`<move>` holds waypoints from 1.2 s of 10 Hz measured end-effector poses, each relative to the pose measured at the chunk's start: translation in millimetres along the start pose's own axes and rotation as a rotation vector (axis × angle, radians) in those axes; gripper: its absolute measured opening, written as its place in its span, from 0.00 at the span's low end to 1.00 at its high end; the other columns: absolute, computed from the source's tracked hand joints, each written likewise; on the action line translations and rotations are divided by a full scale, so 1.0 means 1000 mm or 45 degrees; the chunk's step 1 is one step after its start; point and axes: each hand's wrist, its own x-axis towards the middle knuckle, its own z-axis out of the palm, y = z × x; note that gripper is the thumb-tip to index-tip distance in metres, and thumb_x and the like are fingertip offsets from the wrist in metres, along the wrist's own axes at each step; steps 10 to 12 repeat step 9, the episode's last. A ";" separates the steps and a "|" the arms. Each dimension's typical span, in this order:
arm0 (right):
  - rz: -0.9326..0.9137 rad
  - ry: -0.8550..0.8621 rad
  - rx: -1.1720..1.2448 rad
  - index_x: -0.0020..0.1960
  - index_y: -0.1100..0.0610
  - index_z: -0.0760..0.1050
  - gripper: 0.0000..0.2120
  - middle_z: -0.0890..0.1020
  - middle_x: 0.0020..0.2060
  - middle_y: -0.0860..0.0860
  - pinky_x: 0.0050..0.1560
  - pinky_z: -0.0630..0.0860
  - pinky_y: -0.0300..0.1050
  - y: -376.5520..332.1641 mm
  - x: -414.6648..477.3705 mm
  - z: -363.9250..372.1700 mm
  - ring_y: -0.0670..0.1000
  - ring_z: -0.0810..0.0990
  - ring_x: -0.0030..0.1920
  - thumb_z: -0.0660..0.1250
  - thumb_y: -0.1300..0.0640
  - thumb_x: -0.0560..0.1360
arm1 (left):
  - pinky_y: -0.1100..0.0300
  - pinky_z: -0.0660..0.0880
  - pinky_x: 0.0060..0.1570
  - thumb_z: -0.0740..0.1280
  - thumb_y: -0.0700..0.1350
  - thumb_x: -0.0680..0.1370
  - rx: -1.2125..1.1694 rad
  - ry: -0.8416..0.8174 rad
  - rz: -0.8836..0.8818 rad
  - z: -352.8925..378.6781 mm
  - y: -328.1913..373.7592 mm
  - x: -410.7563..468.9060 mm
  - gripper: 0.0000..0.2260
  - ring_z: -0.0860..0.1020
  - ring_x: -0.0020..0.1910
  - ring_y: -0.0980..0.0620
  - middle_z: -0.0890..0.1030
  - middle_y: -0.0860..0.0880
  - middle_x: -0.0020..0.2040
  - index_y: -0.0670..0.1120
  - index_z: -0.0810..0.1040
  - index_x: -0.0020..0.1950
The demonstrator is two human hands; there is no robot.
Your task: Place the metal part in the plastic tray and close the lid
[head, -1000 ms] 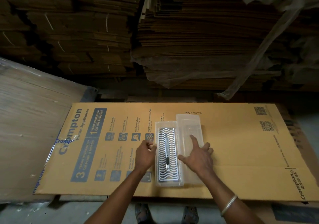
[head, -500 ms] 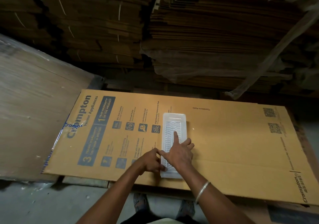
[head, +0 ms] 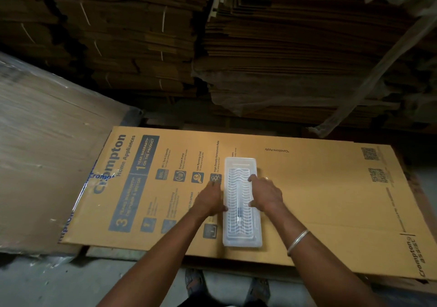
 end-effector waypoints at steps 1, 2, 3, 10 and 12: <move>-0.109 -0.027 -0.081 0.81 0.50 0.53 0.57 0.56 0.81 0.54 0.74 0.66 0.58 0.004 0.014 -0.012 0.58 0.56 0.80 0.85 0.52 0.62 | 0.44 0.60 0.78 0.84 0.53 0.64 0.445 0.097 0.219 -0.013 0.016 0.020 0.62 0.53 0.82 0.41 0.48 0.41 0.84 0.43 0.45 0.83; -0.195 -0.084 -0.148 0.83 0.52 0.42 0.66 0.42 0.83 0.52 0.79 0.54 0.55 0.005 0.027 -0.015 0.56 0.43 0.82 0.85 0.51 0.60 | 0.45 0.48 0.81 0.82 0.58 0.64 0.763 0.030 0.221 -0.021 0.031 0.036 0.66 0.42 0.83 0.40 0.39 0.39 0.83 0.39 0.38 0.82; -0.212 -0.133 -0.174 0.82 0.55 0.39 0.69 0.40 0.82 0.52 0.79 0.53 0.52 0.008 0.035 -0.017 0.53 0.42 0.82 0.85 0.50 0.59 | 0.46 0.47 0.82 0.83 0.58 0.63 0.831 -0.046 0.172 -0.025 0.039 0.048 0.68 0.42 0.83 0.39 0.39 0.37 0.83 0.36 0.37 0.82; -0.284 0.067 -0.068 0.83 0.57 0.43 0.47 0.46 0.83 0.54 0.81 0.44 0.54 0.007 0.047 -0.032 0.54 0.44 0.82 0.64 0.36 0.77 | 0.49 0.50 0.81 0.66 0.62 0.79 0.545 0.095 0.211 -0.053 0.047 0.053 0.48 0.47 0.83 0.42 0.45 0.40 0.84 0.39 0.43 0.83; -0.284 0.067 -0.068 0.83 0.57 0.43 0.47 0.46 0.83 0.54 0.81 0.44 0.54 0.007 0.047 -0.032 0.54 0.44 0.82 0.64 0.36 0.77 | 0.49 0.50 0.81 0.66 0.62 0.79 0.545 0.095 0.211 -0.053 0.047 0.053 0.48 0.47 0.83 0.42 0.45 0.40 0.84 0.39 0.43 0.83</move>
